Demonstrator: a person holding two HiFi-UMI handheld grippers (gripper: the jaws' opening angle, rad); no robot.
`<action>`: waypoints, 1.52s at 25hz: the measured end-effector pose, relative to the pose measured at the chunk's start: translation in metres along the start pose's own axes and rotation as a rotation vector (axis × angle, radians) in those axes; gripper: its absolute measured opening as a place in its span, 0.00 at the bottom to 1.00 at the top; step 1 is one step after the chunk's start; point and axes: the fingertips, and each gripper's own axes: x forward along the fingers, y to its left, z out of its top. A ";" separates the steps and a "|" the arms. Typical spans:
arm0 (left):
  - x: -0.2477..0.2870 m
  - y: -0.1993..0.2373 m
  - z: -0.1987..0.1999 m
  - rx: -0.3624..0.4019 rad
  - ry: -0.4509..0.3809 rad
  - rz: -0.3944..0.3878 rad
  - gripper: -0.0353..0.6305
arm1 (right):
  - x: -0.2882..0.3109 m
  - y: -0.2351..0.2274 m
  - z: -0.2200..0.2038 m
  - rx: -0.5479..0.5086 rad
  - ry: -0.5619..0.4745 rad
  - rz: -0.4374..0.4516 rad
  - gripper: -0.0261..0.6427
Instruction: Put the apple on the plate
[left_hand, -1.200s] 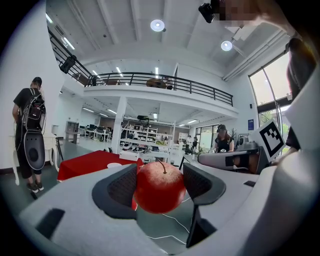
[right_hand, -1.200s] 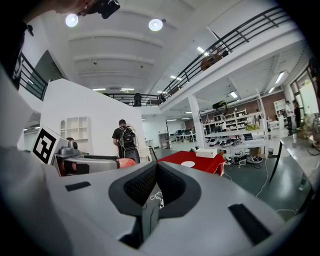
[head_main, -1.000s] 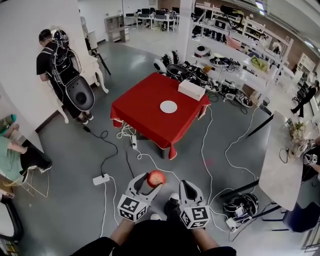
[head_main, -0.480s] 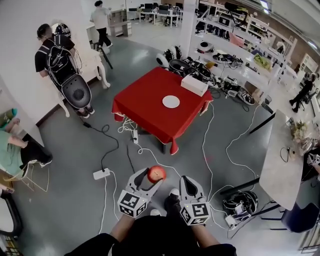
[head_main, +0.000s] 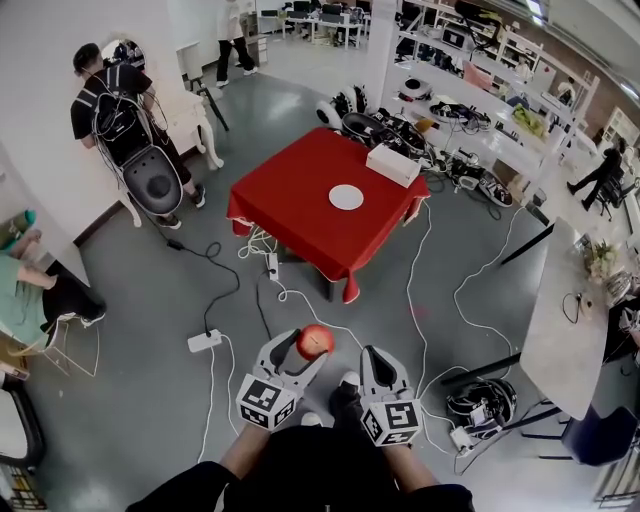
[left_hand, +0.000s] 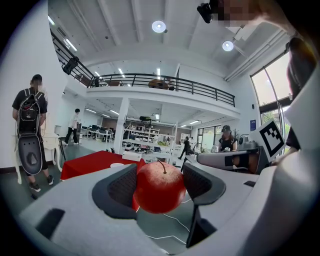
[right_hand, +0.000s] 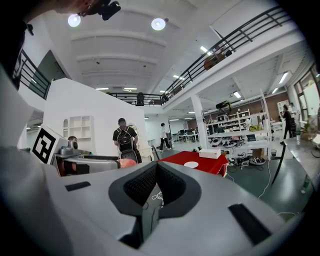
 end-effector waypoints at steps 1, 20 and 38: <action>0.000 0.000 0.000 0.001 0.000 0.000 0.49 | 0.000 0.000 0.000 0.000 0.000 0.000 0.06; 0.048 0.009 0.008 0.027 0.013 -0.004 0.49 | 0.022 -0.032 0.000 0.019 0.008 0.008 0.06; 0.220 0.078 0.043 0.019 0.035 0.062 0.49 | 0.165 -0.149 0.042 0.010 0.039 0.099 0.06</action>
